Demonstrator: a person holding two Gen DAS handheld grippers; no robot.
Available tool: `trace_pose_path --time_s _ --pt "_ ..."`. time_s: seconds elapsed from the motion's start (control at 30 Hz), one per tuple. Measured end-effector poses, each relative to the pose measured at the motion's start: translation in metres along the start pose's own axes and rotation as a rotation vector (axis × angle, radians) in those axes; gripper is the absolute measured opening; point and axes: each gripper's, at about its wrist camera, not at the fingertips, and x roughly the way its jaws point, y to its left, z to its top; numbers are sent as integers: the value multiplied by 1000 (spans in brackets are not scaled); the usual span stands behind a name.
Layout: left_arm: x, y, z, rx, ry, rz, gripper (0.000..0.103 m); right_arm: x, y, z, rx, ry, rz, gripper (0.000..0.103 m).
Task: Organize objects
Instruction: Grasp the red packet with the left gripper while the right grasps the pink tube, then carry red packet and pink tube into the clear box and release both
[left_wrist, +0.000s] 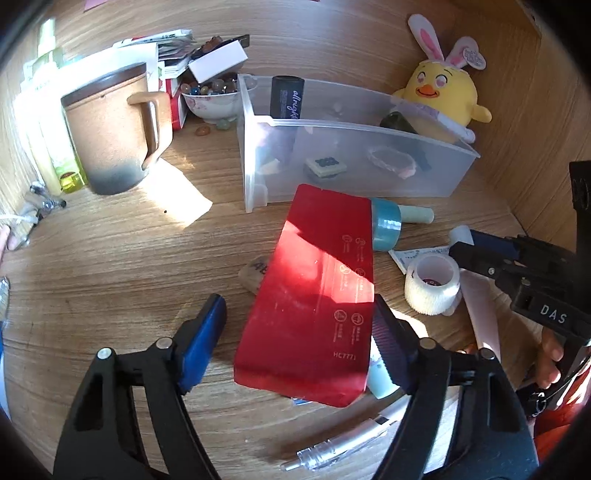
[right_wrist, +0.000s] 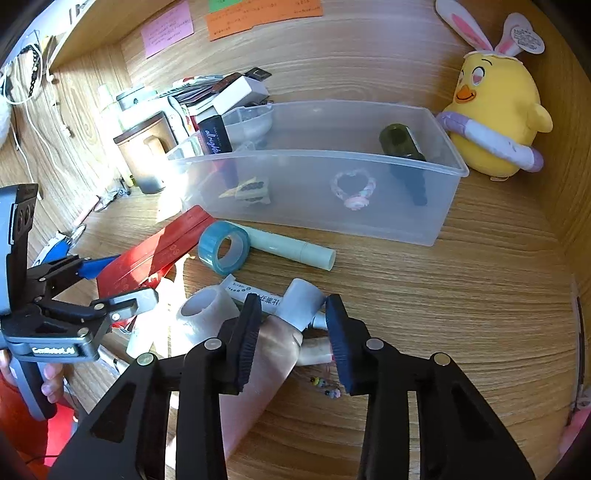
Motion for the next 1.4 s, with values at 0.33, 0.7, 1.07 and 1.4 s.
trace_pose_path --time_s 0.33,0.7,1.07,1.4 --pt "-14 0 0 3 -68 18 55 -6 0 2 -8 -28 -17 19" --pt "-45 1 9 -2 -164 24 54 -29 -16 10 35 -99 -29 19" --pt "-55 -2 31 21 -194 6 3 -50 -32 26 74 -177 -52 19" --pt "-45 -14 5 61 -100 -8 71 -49 -38 32 73 -175 -41 19"
